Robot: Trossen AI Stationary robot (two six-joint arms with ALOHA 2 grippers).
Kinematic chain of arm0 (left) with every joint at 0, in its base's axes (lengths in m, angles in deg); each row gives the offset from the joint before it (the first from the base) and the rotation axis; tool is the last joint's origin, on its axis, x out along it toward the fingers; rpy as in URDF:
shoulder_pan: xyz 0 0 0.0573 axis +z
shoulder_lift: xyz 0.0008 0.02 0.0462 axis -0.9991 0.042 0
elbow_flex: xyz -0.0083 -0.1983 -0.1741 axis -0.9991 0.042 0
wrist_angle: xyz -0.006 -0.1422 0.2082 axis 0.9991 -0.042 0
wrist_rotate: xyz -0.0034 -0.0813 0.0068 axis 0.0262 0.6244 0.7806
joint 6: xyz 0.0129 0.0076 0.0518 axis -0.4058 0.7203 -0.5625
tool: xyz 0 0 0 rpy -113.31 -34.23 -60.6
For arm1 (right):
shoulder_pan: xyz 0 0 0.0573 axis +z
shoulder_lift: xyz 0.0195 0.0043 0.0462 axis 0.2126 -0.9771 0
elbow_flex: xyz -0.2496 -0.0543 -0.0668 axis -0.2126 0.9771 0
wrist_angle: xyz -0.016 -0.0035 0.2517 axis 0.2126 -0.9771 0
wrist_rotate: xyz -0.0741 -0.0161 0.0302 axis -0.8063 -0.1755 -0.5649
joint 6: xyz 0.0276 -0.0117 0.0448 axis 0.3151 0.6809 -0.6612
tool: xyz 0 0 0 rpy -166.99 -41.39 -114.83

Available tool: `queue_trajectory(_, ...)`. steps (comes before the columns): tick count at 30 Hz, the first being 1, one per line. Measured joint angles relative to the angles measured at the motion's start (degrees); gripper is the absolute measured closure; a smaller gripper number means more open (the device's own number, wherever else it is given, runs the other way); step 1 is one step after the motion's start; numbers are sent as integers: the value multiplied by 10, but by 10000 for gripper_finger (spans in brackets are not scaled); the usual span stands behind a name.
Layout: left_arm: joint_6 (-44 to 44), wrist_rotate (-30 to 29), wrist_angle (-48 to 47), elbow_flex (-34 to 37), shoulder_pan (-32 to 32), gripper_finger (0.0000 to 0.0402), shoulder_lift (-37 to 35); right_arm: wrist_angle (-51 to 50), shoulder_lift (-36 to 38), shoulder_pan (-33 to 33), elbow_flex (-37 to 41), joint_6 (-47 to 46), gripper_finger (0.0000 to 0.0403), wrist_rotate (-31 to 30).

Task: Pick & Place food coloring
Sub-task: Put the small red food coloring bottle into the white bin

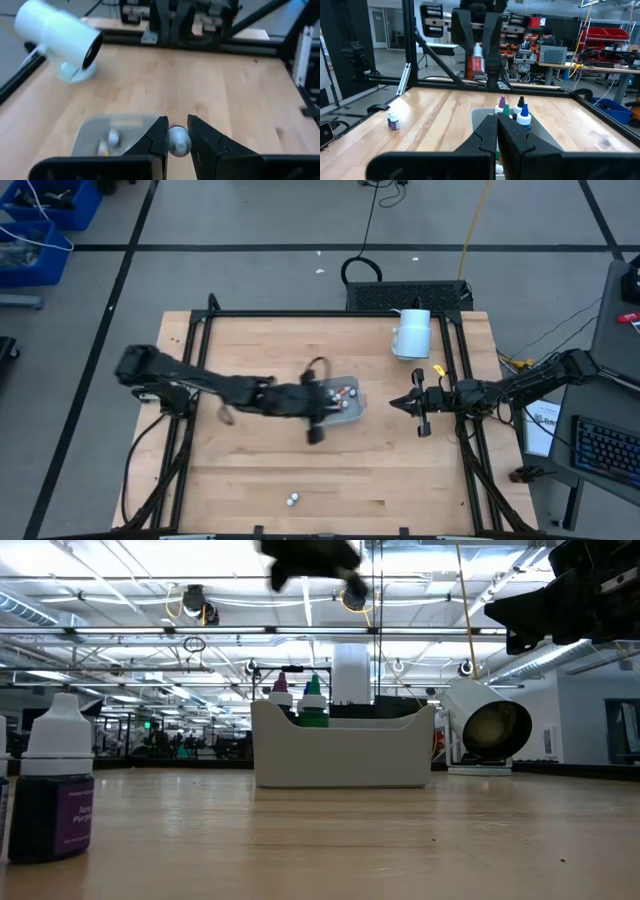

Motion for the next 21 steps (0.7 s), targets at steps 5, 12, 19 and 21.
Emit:
queue_trajectory(5,-36,19,-69,-134,39,346,116,0,0,0,0,1,399,0)
queue_trajectory(12,-36,23,-148,-222,86,346,239,-7,0,0,0,11,399,0)
queue_trajectory(19,-13,26,-166,-232,117,346,272,-11,0,0,0,35,399,-2)
queue_trajectory(21,-11,26,-169,-232,121,346,274,-12,0,0,0,35,399,-2)
